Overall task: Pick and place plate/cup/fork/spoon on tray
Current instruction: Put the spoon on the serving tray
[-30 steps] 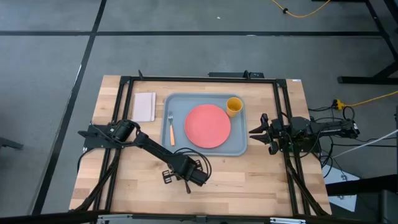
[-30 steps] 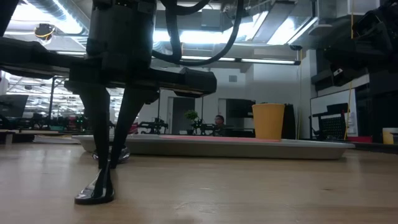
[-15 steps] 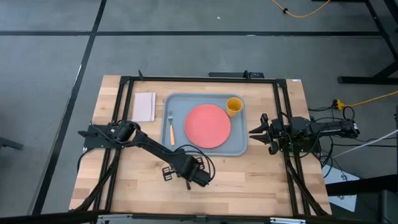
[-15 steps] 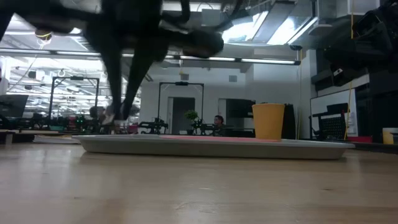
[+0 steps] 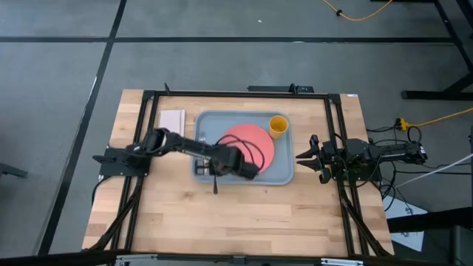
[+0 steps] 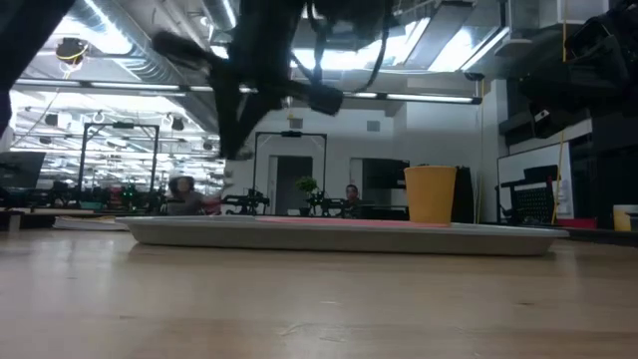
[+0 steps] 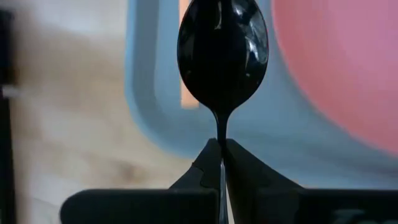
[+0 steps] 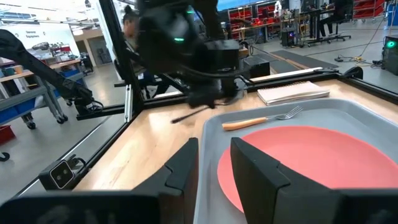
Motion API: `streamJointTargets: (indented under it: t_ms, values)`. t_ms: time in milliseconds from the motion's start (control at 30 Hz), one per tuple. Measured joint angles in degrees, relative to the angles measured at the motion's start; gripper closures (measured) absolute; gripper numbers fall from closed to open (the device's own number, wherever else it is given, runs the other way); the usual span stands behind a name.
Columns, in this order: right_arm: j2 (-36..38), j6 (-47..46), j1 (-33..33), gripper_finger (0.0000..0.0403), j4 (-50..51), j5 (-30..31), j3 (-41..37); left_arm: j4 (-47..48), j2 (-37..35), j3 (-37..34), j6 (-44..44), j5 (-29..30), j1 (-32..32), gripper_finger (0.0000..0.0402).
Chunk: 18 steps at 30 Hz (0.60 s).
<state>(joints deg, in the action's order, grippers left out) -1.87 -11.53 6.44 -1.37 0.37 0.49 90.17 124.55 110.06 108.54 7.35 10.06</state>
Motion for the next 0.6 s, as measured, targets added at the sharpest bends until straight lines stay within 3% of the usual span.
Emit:
streamJointTargets:
  t_ms: [300,600]
  values:
    - [0.02,0.0,0.0,0.0304,0.0,-0.01,0.0,-0.98,0.0,-3.84,-8.9,1.17,-7.68,0.0401]
    - [0.02,0.01,0.0,0.0304,0.0,-0.01,0.0,-9.42,0.0,-11.72,-14.96,1.05,-14.13,0.0401]
